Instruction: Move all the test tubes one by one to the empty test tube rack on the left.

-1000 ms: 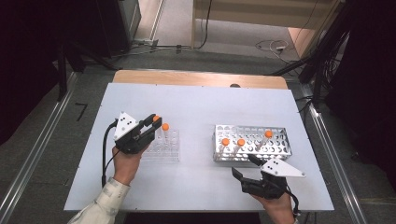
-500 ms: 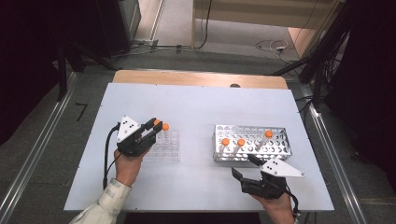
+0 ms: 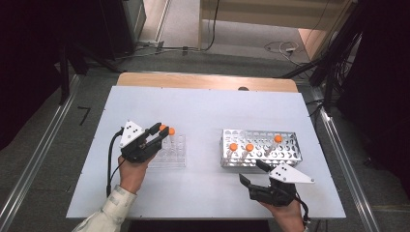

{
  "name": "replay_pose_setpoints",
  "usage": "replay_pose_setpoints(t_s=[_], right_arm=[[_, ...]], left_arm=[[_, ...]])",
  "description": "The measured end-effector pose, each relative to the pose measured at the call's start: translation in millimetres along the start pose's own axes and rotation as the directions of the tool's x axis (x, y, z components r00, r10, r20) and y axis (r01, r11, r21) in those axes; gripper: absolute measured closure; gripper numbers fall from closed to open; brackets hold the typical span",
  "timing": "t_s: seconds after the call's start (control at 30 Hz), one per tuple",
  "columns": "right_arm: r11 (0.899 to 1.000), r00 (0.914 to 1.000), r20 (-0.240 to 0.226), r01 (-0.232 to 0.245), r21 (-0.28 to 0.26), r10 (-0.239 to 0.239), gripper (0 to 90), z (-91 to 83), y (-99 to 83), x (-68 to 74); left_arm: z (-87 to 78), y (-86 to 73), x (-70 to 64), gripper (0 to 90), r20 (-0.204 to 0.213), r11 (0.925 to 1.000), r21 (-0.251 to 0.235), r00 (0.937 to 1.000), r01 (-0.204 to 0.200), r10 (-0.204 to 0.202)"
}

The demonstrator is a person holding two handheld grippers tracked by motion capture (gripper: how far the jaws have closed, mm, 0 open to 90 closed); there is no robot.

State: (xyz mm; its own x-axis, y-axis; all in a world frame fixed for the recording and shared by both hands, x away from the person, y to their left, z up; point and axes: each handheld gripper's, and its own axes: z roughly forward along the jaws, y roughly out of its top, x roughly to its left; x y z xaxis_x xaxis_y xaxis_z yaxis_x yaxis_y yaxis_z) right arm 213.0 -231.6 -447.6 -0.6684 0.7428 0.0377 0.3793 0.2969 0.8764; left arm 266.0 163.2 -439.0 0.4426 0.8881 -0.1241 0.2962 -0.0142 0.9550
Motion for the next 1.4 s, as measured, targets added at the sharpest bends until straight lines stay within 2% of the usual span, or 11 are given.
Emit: replay_pose_setpoints(t_s=[0.57, 0.77, 0.93, 1.13, 1.4], right_arm=[[1.0, 1.0, 0.001, -0.003, 0.001, 0.003, 23.4, 0.2, -0.2, 0.1], [1.0, 1.0, 0.004, -0.006, -0.001, 0.006, 23.4, -0.3, -0.4, -0.9], [1.0, 0.9998, 0.013, -0.013, -0.007, 0.013, 23.5, -2.2, -0.2, -3.3], [0.999, 0.9986, 0.043, -0.032, -0.018, 0.033, 23.9, -5.2, -0.4, -10.0], [0.998, 0.9918, 0.114, -0.054, -0.03, 0.057, 24.1, -8.2, -2.8, -23.4]], left_arm=[[-3.4, 1.6, -0.5, 59.2, 0.01, 0.9998, -0.016, 0.9999, 0.011, -0.011], [-6.4, 2.7, -1.0, 53.1, 0.01, 0.9994, -0.025, 0.9997, 0.022, -0.022], [-9.7, 3.8, -2.2, 44.3, 0.013, 0.9989, -0.024, 0.9991, 0.04, -0.039], [-12.0, 4.8, -6.0, 33.7, -0.002, 0.999, -0.028, 0.9993, 0.036, -0.036], [-13.5, 6.2, -7.2, 23.6, -0.028, 0.9988, -0.035, 0.9989, 0.036, -0.037]])
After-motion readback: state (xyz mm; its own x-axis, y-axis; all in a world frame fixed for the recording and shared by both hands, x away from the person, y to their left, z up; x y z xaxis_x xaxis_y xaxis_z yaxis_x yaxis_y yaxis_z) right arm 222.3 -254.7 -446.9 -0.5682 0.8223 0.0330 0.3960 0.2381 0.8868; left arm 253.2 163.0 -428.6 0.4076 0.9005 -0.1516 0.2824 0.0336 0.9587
